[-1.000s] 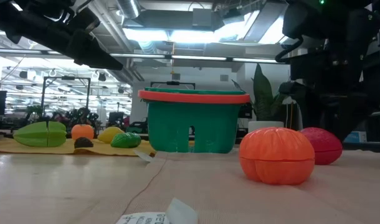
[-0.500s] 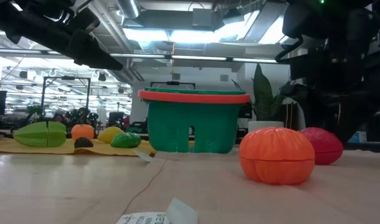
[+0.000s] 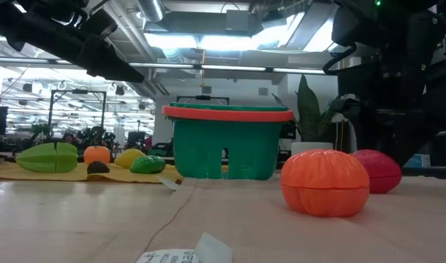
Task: Pick and placing Produce into tupperware
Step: Put the potato into the basket
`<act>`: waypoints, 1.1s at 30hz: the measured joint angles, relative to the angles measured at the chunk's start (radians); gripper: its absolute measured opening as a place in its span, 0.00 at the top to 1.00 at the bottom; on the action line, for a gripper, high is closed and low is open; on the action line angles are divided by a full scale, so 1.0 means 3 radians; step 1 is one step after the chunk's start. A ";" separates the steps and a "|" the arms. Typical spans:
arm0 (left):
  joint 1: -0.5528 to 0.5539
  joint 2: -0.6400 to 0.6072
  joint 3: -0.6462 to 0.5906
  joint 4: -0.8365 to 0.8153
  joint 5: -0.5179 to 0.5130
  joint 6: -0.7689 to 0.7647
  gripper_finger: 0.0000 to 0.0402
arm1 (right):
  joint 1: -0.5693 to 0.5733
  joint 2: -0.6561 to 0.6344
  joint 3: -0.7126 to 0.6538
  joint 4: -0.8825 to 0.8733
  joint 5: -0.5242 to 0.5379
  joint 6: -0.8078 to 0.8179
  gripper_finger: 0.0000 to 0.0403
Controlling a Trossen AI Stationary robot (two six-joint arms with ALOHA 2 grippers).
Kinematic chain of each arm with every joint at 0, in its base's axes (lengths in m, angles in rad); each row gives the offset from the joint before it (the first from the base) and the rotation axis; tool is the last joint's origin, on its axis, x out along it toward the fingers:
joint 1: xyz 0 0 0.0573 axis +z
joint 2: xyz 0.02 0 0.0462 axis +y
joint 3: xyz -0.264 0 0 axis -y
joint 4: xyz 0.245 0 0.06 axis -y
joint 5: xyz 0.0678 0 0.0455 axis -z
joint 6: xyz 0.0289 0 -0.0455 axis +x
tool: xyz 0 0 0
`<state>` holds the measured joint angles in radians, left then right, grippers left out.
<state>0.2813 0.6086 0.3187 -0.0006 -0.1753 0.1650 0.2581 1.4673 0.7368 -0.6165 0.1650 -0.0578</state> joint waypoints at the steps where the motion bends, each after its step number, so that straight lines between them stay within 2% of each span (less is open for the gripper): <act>1: 0.0000 0.0000 0.0000 0.0000 0.0001 0.0000 0.35 | 0.0000 0.0000 0.0000 0.0005 0.0000 0.0000 0.47; 7: 0.0000 0.0000 0.0000 0.0000 0.0000 0.0000 0.35 | -0.0001 0.0000 0.0000 0.0057 0.0009 -0.0086 0.46; 14: -0.0001 0.0000 0.0000 0.0000 0.0001 -0.0001 0.35 | -0.0003 0.0000 0.0000 0.0063 0.0042 0.0023 0.35; 19: -0.0001 0.0000 0.0000 0.0000 0.0001 0.0000 0.35 | -0.0003 0.0000 0.0000 0.0088 0.0043 -0.0157 0.29; 25: -0.0001 0.0000 0.0000 0.0001 0.0001 -0.0001 0.35 | -0.0003 0.0000 0.0000 0.0265 -0.0044 -0.0350 0.29; 33: 0.0000 0.0000 0.0000 0.0001 0.0001 0.0000 0.35 | -0.0001 0.0001 0.0000 0.0285 -0.0120 -0.0350 0.29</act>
<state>0.2813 0.6086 0.3187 -0.0003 -0.1749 0.1650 0.2577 1.4676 0.7368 -0.5311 0.1289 -0.1627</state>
